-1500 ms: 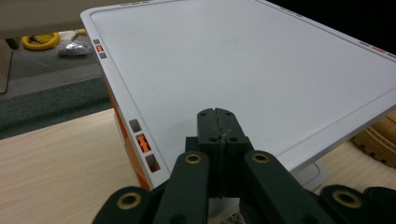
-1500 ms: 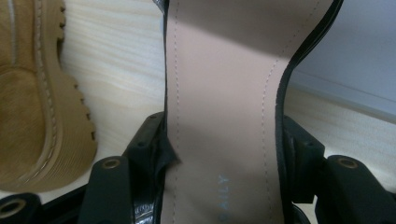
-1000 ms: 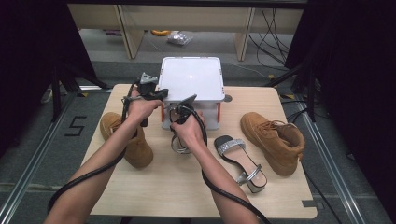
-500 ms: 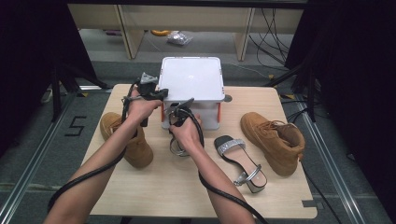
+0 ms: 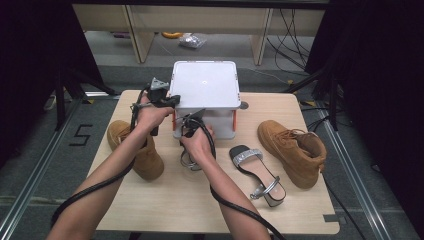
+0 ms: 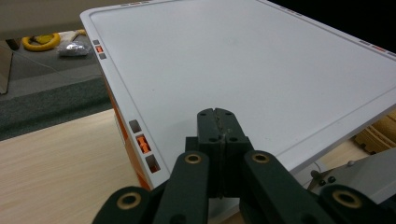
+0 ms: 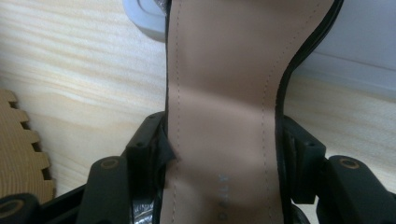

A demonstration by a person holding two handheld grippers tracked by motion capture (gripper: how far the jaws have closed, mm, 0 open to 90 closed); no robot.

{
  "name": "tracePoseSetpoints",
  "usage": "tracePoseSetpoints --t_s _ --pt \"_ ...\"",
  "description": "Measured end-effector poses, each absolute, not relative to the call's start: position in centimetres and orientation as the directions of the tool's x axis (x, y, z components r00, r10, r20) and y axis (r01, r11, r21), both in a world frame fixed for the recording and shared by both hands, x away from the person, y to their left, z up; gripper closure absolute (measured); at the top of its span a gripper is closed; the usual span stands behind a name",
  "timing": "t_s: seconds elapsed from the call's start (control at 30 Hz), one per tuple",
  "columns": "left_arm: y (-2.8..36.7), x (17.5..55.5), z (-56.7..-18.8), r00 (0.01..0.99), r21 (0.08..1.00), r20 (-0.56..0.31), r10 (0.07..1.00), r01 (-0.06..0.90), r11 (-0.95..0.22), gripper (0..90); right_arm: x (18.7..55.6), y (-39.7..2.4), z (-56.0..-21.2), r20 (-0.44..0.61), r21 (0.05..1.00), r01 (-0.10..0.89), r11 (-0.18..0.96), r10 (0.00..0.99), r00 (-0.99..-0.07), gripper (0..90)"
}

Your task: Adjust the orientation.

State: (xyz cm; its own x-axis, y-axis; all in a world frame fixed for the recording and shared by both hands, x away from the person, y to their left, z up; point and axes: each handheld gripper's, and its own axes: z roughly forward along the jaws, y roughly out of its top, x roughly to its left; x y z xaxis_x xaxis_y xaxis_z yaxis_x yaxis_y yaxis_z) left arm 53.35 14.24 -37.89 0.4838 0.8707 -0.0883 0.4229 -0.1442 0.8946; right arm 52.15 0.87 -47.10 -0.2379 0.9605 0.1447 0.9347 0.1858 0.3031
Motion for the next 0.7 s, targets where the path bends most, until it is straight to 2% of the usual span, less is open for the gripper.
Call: tracePoseSetpoints --t_s 0.03,0.13,0.2,0.27,0.3,0.33,0.4,0.53,0.6,0.63,0.7 --pt "14.2 53.4 -37.9 0.484 0.895 -0.087 0.871 0.422 -0.145 89.7 52.1 0.6 -47.0 0.166 0.286 0.928 0.24 0.941 -0.295 42.4" --pt "14.2 53.3 -37.9 0.483 0.895 -0.089 0.871 0.422 -0.143 89.7 52.2 0.8 -46.9 0.155 0.27 0.935 0.23 0.948 -0.278 40.7" --pt "14.3 53.3 -37.9 0.484 0.896 -0.087 0.871 0.421 -0.144 89.6 52.2 0.5 -46.6 0.16 0.316 0.907 0.279 0.926 -0.341 36.6" --pt "14.2 53.3 -37.9 0.481 0.896 -0.088 0.872 0.421 -0.142 89.5 51.9 0.8 -45.7 0.126 0.336 0.917 0.213 0.955 -0.268 33.0" --pt "14.2 53.3 -37.9 0.48 0.896 -0.09 0.872 0.421 -0.139 89.4 51.8 0.8 -45.4 0.127 0.355 0.912 0.205 0.956 -0.264 32.9" --pt "14.2 53.3 -37.9 0.481 0.895 -0.088 0.872 0.423 -0.144 89.4 51.7 0.4 -45.1 0.129 0.352 0.902 0.249 0.942 -0.31 32.5" --pt "14.2 53.3 -37.9 0.479 0.895 -0.091 0.873 0.423 -0.139 89.3 51.3 0.0 -44.5 0.134 0.367 0.896 0.25 0.939 -0.317 32.6" --pt "14.1 53.3 -37.8 0.475 0.893 -0.088 0.876 0.428 -0.143 89.3 50.2 -0.9 -43.1 0.168 0.395 0.892 0.218 0.938 -0.304 37.1" --pt "14.1 53.3 -37.8 0.476 0.892 -0.082 0.876 0.426 -0.148 89.3 49.7 -1.5 -42.4 0.155 0.422 0.877 0.229 0.935 -0.319 43.4" --pt "14.1 53.3 -37.8 0.476 0.893 -0.082 0.875 0.425 -0.147 89.3 49.1 -2.2 -41.6 0.154 0.444 0.866 0.229 0.933 -0.325 49.7" --pt "14.2 53.3 -37.9 0.479 0.894 -0.084 0.874 0.424 -0.147 89.3 48.8 -2.6 -41.3 0.163 0.451 0.862 0.23 0.929 -0.333 52.5"
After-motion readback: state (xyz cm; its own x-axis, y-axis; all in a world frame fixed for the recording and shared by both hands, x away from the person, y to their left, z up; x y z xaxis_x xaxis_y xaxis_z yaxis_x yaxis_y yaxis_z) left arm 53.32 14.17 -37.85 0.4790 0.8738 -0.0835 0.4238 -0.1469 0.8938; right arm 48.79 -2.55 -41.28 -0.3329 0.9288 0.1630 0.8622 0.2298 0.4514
